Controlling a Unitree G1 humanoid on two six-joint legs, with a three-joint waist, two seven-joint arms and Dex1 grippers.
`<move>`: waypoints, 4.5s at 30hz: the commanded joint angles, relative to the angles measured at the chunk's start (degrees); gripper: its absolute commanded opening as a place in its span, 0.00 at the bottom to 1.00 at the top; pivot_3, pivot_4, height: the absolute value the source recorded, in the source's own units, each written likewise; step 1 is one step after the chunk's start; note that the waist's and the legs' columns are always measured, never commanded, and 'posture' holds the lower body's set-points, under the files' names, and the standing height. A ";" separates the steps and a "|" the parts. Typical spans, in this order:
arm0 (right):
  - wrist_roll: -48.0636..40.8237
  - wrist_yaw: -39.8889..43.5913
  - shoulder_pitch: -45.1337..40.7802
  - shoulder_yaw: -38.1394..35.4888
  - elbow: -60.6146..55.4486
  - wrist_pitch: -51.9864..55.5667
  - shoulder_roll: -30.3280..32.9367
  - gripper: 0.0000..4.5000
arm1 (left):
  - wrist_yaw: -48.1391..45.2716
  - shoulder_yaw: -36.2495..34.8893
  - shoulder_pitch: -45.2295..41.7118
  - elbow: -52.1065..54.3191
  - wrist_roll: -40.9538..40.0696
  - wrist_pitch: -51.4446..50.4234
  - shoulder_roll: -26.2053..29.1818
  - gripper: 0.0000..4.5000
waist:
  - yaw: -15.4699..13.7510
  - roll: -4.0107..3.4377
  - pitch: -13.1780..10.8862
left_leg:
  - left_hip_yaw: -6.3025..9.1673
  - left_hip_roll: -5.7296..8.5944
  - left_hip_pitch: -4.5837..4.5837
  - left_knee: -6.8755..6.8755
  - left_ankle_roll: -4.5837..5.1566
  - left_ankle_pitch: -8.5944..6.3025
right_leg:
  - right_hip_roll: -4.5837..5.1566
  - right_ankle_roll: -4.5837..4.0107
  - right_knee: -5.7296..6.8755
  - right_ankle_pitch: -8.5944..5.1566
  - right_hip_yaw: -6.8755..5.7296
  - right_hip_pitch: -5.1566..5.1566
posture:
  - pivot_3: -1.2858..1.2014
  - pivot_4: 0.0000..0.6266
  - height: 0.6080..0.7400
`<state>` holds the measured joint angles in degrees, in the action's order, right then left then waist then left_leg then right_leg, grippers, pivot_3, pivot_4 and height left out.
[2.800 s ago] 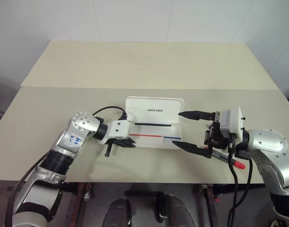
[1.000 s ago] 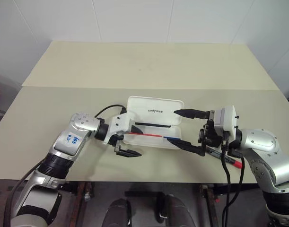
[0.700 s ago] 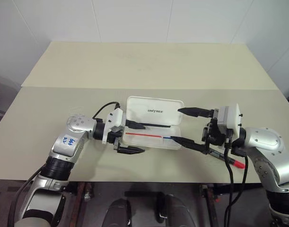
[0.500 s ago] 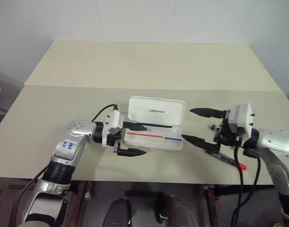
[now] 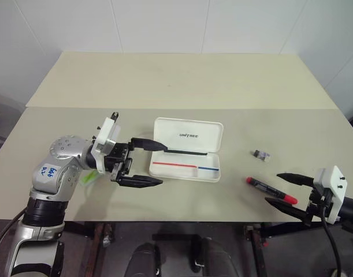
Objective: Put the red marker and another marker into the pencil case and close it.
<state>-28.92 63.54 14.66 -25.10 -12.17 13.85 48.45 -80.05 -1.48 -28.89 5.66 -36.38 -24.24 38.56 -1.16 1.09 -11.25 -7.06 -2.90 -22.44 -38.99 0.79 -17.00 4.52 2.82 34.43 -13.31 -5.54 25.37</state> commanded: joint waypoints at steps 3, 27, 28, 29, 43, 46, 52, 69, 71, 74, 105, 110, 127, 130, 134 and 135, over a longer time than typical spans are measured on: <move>2.18 3.01 -3.11 2.01 7.13 -4.64 0.10 1.00 | -3.49 -1.84 -2.56 -5.35 0.91 3.54 2.78 0.99 | 0.01 0.00 0.00 | -0.03 -0.01 0.00 0.02 0.01 0.01 | -0.02 -0.06 -0.07 0.02 0.04 0.00 | 0.52 0.24 1.00; 7.65 4.57 -9.53 10.82 22.12 -15.79 -4.11 0.14 | -5.21 -2.21 -6.06 -11.91 3.19 8.73 3.34 1.00 | 0.00 0.01 0.01 | -0.02 -0.01 0.06 0.06 -0.07 -0.07 | -0.06 0.05 0.19 0.07 0.01 0.03 | 0.52 0.24 1.00; 7.48 4.37 -9.58 10.72 21.32 -15.76 -4.08 0.14 | -5.05 -2.23 -5.93 -12.04 3.31 9.01 3.24 1.00 | -0.03 0.01 0.00 | -0.03 -0.01 0.07 0.06 -0.06 -0.07 | -0.05 0.05 0.18 0.07 0.02 0.03 | 0.52 0.24 1.00; 7.25 4.21 -9.74 10.64 20.26 -15.74 -3.96 0.14 | -4.80 -2.31 -5.79 -12.14 3.36 9.24 3.13 1.00 | -0.04 0.01 0.00 | -0.04 -0.01 0.07 0.05 -0.06 -0.07 | -0.04 0.06 0.19 0.08 0.03 0.03 | 0.52 0.24 1.00; 6.37 -0.13 -30.20 21.25 4.48 -6.63 -7.35 0.14 | -3.83 -3.13 -3.32 -19.09 8.07 18.90 3.18 1.00 | 1.34 -0.04 -0.02 | -0.12 -0.17 0.08 0.04 -0.07 -0.03 | -0.02 -0.01 0.22 0.06 0.10 0.10 | 0.52 0.24 1.00; 6.19 -1.26 -33.97 24.83 3.55 -1.69 -8.99 0.14 | -3.64 -3.23 -2.93 -19.31 8.22 19.67 3.30 1.00 | 1.16 -0.04 -0.02 | -0.06 -0.18 0.06 0.05 -0.12 -0.09 | 0.00 -0.05 0.43 0.04 0.05 0.16 | 0.52 0.24 1.00; 9.33 3.51 -44.91 35.44 10.07 -1.68 -15.71 0.14 | -2.26 -4.65 -0.65 -17.32 7.97 19.71 3.53 1.00 | 1.55 -0.03 -0.02 | -0.05 -0.13 -0.02 0.01 -0.02 -0.17 | 0.03 -0.02 0.40 0.04 -0.07 0.17 | 0.52 0.24 1.00; 19.90 4.38 -58.15 40.22 35.88 -15.73 -27.20 0.14 | 1.45 -5.50 3.11 -11.58 7.63 18.84 2.98 1.00 | 1.97 -0.04 -0.03 | -0.06 -0.15 0.01 0.02 -0.09 -0.13 | 0.04 -0.04 0.54 0.03 -0.11 0.18 | 0.52 0.24 1.00; 20.51 5.07 -58.03 40.35 36.38 -16.30 -26.92 0.14 | 1.77 -5.40 3.09 -11.40 7.65 18.82 2.80 1.00 | 2.09 -0.04 -0.03 | -0.07 -0.15 0.01 0.02 -0.09 -0.13 | 0.05 -0.04 0.53 0.03 -0.10 0.18 | 0.52 0.24 1.00; 21.37 5.66 -58.05 40.35 36.98 -17.44 -26.44 0.14 | 2.05 -5.19 2.88 -11.43 7.73 18.90 2.60 1.00 | 2.57 -0.04 -0.03 | -0.06 -0.17 0.01 0.02 -0.10 -0.13 | 0.05 -0.04 0.55 0.03 -0.10 0.18 | 0.52 0.24 1.00; 1.46 2.88 -49.25 31.65 0.88 4.25 -22.44 0.98 | 18.18 -18.11 19.74 1.46 5.53 16.30 0.93 1.00 | 2.97 -0.05 -0.03 | -0.05 -0.56 0.04 0.13 -0.37 -0.30 | 0.10 -0.22 0.38 -0.07 -0.10 0.20 | 0.52 0.24 1.00; 0.14 0.74 -48.56 29.22 -1.56 5.91 -20.79 0.98 | 20.46 -25.92 29.70 5.63 3.70 14.53 2.30 1.00 | 2.76 -0.05 -0.04 | 0.06 -0.74 0.09 0.17 -0.60 -0.36 | 0.01 -0.55 0.44 -0.26 -0.07 0.22 | 0.52 0.24 1.00; 0.70 -2.07 -48.25 26.68 -1.61 5.32 -18.32 0.98 | 17.35 -31.01 37.22 -12.79 7.99 22.64 3.70 1.00 | 2.65 -0.03 -0.02 | 0.04 -0.79 0.18 0.84 -0.86 -0.33 | -0.07 -0.82 0.32 -0.52 -0.36 0.38 | 0.52 0.24 1.00; 0.59 -2.55 -47.85 26.51 -2.42 5.49 -18.00 0.98 | 17.33 -29.24 35.33 -15.83 9.13 23.85 3.59 1.00 | 2.71 -0.03 -0.02 | 0.03 -0.80 0.18 0.84 -0.86 -0.33 | -0.06 -0.81 0.33 -0.51 -0.35 0.38 | 0.52 0.24 1.00; -0.15 -3.08 -47.13 25.94 -4.14 5.97 -17.37 0.98 | 17.58 -26.50 32.46 -20.11 10.81 25.40 2.98 1.00 | 2.78 -0.02 -0.02 | 0.03 -0.81 0.20 0.86 -0.89 -0.32 | -0.08 -0.82 0.37 -0.52 -0.36 0.40 | 0.52 0.24 1.00; -0.46 -3.07 -46.98 25.81 -4.60 6.18 -17.14 0.98 | 17.67 -25.96 31.92 -20.92 11.08 25.83 2.92 1.00 | 2.79 -0.02 -0.02 | 0.01 -0.81 0.20 0.86 -0.89 -0.33 | -0.07 -0.82 0.37 -0.52 -0.34 0.40 | 0.52 0.24 1.00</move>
<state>-27.78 60.90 -32.39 2.90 -13.87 20.12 30.72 -62.41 -27.47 3.50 -14.47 -25.86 0.06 41.31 1.62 1.07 -11.27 -7.05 -3.71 -22.24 -38.13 -0.10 -17.32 4.45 1.99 34.81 -13.82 -5.88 25.78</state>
